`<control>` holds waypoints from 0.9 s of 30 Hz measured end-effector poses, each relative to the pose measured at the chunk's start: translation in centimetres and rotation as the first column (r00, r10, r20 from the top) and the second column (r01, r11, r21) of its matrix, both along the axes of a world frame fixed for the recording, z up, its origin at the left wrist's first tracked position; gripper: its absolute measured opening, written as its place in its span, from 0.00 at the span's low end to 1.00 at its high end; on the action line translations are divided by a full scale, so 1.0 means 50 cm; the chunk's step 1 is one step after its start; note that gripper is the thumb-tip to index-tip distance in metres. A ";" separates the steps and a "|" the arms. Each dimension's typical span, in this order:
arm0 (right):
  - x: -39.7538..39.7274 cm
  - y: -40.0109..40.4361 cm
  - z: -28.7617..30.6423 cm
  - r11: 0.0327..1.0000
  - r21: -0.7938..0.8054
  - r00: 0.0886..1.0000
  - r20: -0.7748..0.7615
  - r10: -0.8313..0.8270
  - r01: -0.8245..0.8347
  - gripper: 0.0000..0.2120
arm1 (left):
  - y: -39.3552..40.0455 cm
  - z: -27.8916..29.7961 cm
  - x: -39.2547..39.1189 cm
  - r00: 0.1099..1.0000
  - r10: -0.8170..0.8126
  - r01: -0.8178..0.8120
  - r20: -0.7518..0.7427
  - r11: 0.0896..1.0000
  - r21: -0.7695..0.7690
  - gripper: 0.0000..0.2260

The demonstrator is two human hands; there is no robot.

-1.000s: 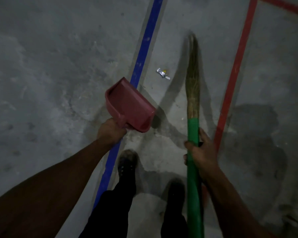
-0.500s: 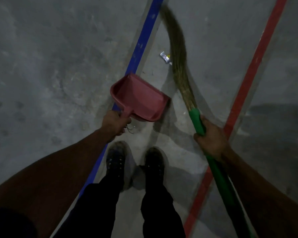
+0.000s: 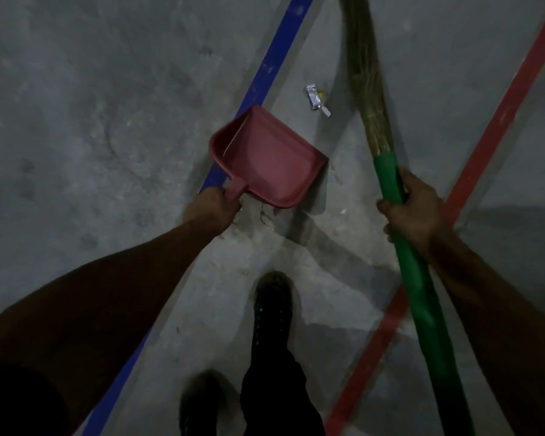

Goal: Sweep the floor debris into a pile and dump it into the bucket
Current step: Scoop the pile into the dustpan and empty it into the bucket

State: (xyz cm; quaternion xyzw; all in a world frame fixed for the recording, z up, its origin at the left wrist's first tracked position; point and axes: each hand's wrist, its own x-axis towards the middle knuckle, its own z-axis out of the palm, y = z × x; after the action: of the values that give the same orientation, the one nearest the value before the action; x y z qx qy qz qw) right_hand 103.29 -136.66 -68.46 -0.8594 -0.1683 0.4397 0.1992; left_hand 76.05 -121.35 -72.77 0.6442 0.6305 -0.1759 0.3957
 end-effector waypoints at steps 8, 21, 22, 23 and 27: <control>-0.135 -0.129 0.010 0.970 -0.045 0.965 -0.120 0.233 -0.239 0.34 | 0.021 -0.032 0.025 1.000 -0.017 0.017 -0.007 1.000 -0.026 0.11; -0.134 -0.103 0.093 1.000 0.008 0.997 -0.079 0.023 -0.022 0.34 | 0.020 -0.026 0.018 0.996 0.066 -0.068 -0.066 0.997 -0.037 0.12; -0.127 -0.083 0.078 0.999 -0.013 0.996 -0.078 0.043 -0.045 0.34 | 0.019 -0.030 0.015 0.996 0.063 -0.065 -0.068 0.997 -0.029 0.14; -0.128 -0.069 0.066 0.996 -0.034 0.994 -0.084 0.075 -0.078 0.34 | 0.019 -0.036 0.011 0.996 0.052 -0.053 -0.065 0.999 -0.012 0.16; -0.188 -0.083 0.060 0.971 -0.070 0.958 -0.190 0.213 -0.230 0.35 | 0.020 -0.040 0.002 0.998 0.005 -0.005 -0.066 1.000 -0.002 0.19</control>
State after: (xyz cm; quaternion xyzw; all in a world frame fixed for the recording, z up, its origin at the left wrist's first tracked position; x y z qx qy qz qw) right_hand 93.86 -140.81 -65.48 -0.7997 -0.2244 0.5429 0.1238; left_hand 76.15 -120.34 -74.80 0.6360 0.6446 -0.1967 0.3760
